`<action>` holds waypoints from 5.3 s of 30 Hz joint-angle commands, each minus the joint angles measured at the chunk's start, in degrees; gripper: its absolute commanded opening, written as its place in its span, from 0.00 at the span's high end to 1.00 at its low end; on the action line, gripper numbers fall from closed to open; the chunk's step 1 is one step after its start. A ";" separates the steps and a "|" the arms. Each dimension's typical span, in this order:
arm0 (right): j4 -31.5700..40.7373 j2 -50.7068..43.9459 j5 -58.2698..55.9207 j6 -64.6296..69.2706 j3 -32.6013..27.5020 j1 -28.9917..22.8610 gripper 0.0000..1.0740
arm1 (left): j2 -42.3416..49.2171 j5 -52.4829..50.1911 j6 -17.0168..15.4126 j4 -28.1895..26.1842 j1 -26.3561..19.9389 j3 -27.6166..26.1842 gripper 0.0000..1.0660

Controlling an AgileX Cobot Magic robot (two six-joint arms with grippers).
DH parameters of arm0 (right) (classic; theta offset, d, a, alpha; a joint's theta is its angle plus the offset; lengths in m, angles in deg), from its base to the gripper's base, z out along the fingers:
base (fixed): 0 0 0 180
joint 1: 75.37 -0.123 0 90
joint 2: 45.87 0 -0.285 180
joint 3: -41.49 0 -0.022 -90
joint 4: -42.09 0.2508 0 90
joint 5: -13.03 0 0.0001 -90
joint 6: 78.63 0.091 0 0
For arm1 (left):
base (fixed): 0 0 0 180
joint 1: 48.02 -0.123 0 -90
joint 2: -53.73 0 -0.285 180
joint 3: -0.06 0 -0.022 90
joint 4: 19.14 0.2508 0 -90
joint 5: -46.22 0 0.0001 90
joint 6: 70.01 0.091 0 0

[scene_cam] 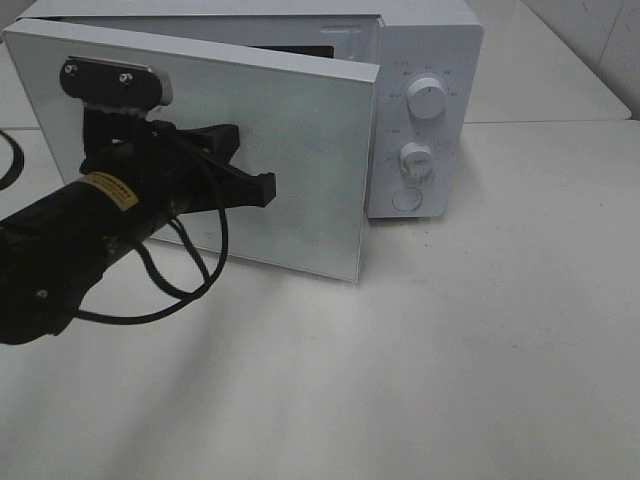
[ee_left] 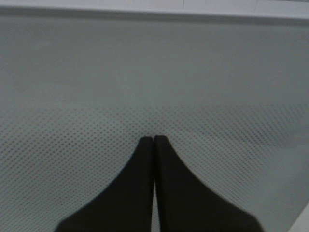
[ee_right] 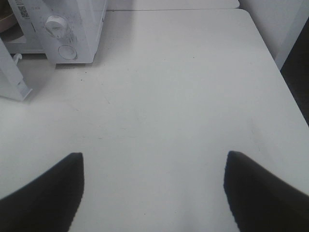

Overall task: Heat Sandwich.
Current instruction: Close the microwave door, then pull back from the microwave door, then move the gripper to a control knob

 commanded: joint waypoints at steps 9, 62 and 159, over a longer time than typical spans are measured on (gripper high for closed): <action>0.06 -1.55 0.34 -0.80 0.00 0.40 0.29 | -6.13 3.44 0.97 -1.43 0.34 -11.46 1.00; 0.11 -1.55 0.34 -0.80 0.00 0.40 0.29 | -7.73 10.20 7.91 -8.02 4.13 -20.86 1.00; 0.11 -1.55 0.34 -0.80 0.00 0.40 0.29 | 77.41 111.73 -2.18 11.46 -43.03 9.63 0.03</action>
